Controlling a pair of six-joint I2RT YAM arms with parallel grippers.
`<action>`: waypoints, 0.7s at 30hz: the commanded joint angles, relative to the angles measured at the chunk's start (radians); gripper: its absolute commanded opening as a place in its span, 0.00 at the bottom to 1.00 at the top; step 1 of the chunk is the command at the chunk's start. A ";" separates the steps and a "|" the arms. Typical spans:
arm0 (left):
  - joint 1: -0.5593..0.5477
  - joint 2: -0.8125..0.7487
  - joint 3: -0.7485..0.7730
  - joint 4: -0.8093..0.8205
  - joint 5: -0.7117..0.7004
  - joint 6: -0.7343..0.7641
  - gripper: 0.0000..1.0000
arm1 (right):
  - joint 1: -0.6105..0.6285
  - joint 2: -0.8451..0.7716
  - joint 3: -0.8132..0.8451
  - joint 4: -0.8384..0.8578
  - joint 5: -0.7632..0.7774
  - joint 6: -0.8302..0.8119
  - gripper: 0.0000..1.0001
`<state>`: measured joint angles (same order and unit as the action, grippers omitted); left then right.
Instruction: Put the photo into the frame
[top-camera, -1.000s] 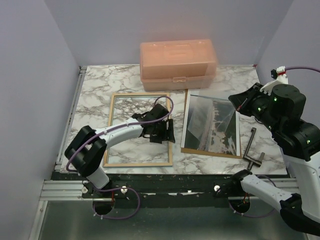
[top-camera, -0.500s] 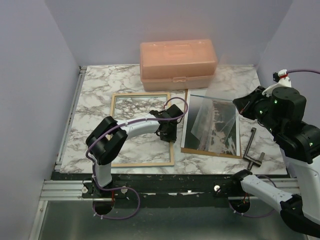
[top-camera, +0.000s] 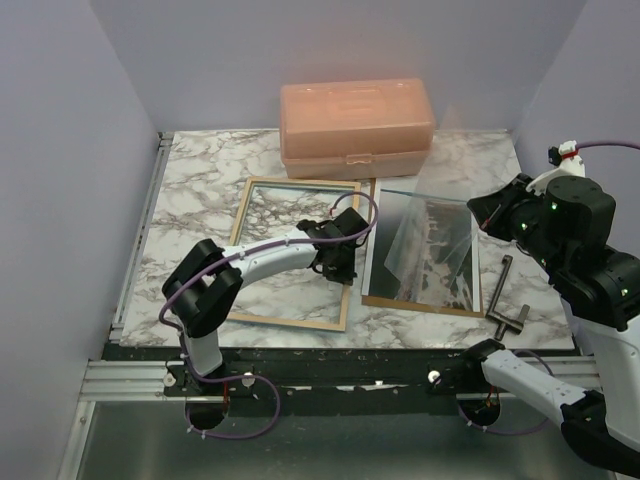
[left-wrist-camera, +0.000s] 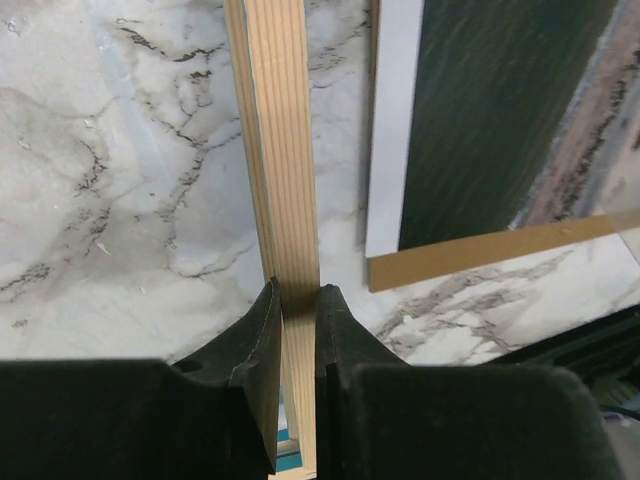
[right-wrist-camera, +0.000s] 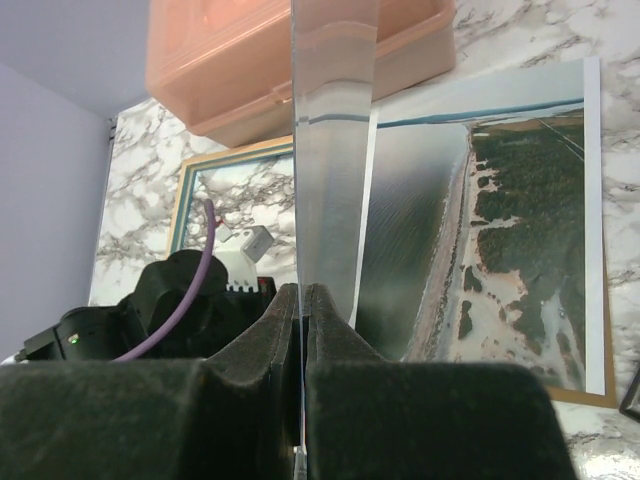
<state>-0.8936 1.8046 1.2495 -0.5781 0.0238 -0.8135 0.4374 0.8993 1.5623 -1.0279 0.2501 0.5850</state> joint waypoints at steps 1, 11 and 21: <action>-0.026 -0.090 0.034 0.024 0.052 -0.040 0.00 | -0.001 -0.013 -0.007 0.012 0.025 -0.005 0.00; -0.088 -0.072 0.056 0.121 0.106 -0.143 0.00 | -0.002 -0.014 -0.007 0.011 0.026 -0.005 0.01; -0.150 0.062 0.137 0.174 0.148 -0.200 0.05 | -0.002 -0.010 -0.016 0.011 0.020 -0.004 0.01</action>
<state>-1.0145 1.8179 1.3327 -0.4644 0.1143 -0.9699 0.4374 0.8963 1.5528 -1.0279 0.2497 0.5850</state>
